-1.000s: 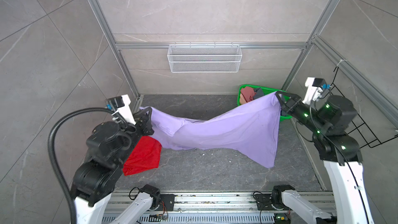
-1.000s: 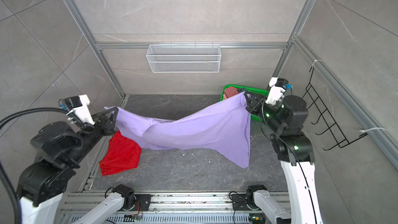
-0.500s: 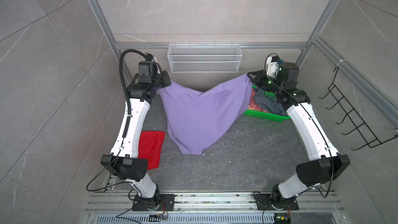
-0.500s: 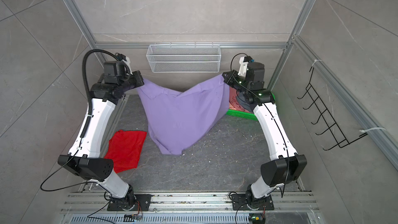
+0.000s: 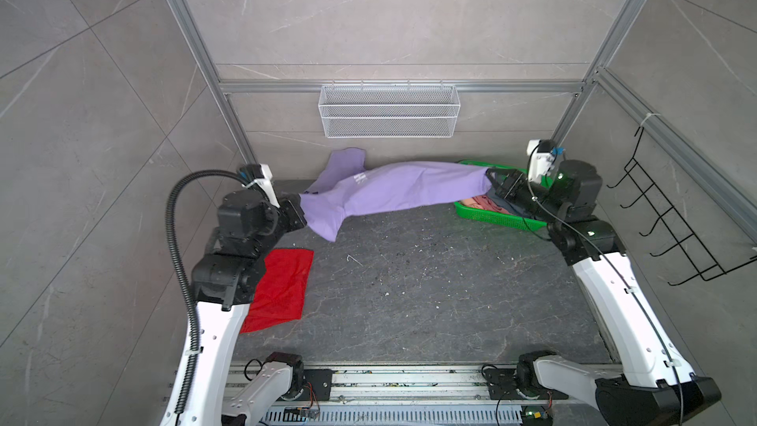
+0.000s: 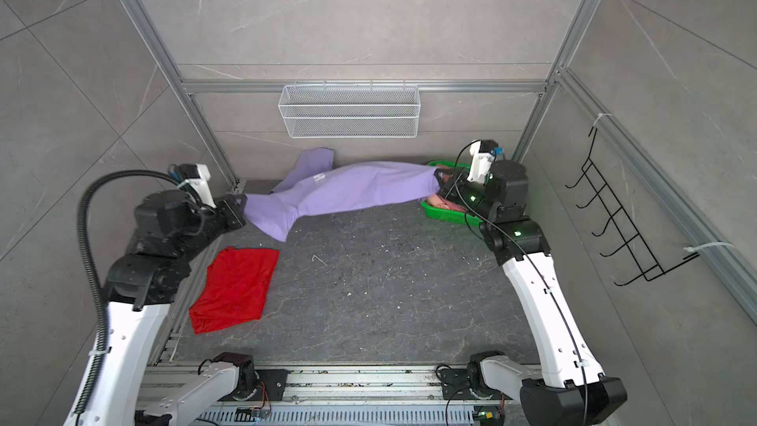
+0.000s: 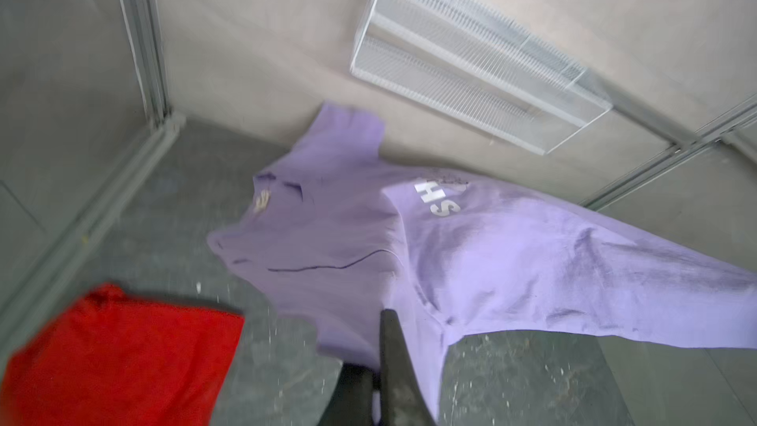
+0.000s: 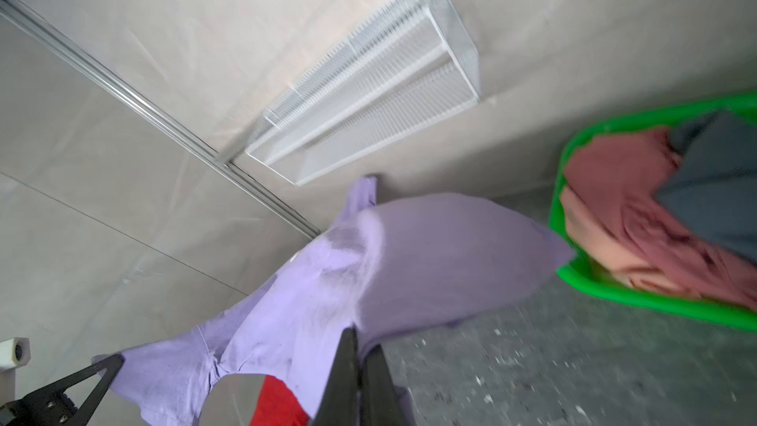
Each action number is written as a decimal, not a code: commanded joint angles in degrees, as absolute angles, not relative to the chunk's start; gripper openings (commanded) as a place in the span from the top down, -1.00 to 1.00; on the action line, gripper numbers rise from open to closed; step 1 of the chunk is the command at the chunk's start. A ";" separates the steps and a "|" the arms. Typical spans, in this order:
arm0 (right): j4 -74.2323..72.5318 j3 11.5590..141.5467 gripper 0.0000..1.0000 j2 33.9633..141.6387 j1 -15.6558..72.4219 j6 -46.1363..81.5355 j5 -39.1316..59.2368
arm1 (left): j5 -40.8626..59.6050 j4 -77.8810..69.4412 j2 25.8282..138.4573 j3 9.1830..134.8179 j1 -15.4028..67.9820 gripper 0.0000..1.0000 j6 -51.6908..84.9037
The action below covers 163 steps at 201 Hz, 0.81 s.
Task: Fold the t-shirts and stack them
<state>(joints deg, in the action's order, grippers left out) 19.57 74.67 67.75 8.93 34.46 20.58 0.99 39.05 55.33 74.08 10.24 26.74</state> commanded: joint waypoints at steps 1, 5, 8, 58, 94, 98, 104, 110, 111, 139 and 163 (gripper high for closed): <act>24.23 63.66 1.00 66.77 8.92 32.83 19.87 | 5.06 41.22 52.37 60.99 10.20 1.00 35.13; 24.40 61.85 1.00 66.37 8.91 32.67 19.37 | 5.52 41.50 51.59 58.64 10.20 1.00 35.91; 24.70 60.76 1.00 66.17 8.89 32.57 18.80 | 5.67 41.79 51.12 57.22 10.20 0.99 36.41; 32.47 58.50 -0.03 66.41 8.90 29.29 14.43 | 1.32 50.54 45.65 53.12 10.19 -0.20 37.06; 28.57 60.67 -0.07 66.18 9.03 31.66 14.77 | 2.90 47.65 47.92 57.59 10.21 -0.31 34.86; 27.69 60.68 -0.07 66.45 9.19 32.00 15.03 | 3.60 46.76 48.71 57.49 10.20 -0.31 34.73; 26.30 60.70 -0.07 67.05 9.48 32.45 15.40 | 4.40 45.42 49.88 57.47 10.22 -0.31 34.70; 24.99 60.69 -0.07 67.64 9.87 32.89 15.71 | 5.47 44.22 51.47 57.42 10.25 -0.32 34.59; 24.76 60.71 -0.07 67.83 9.99 32.97 15.72 | 5.68 43.95 51.80 57.40 10.22 -0.32 34.56; 18.50 62.83 -0.07 73.92 12.98 34.32 15.18 | 11.34 34.73 61.00 56.93 10.28 -0.35 33.86; 12.60 65.32 -0.09 81.57 15.67 34.94 12.96 | 13.19 26.73 69.87 57.84 10.71 -0.39 33.60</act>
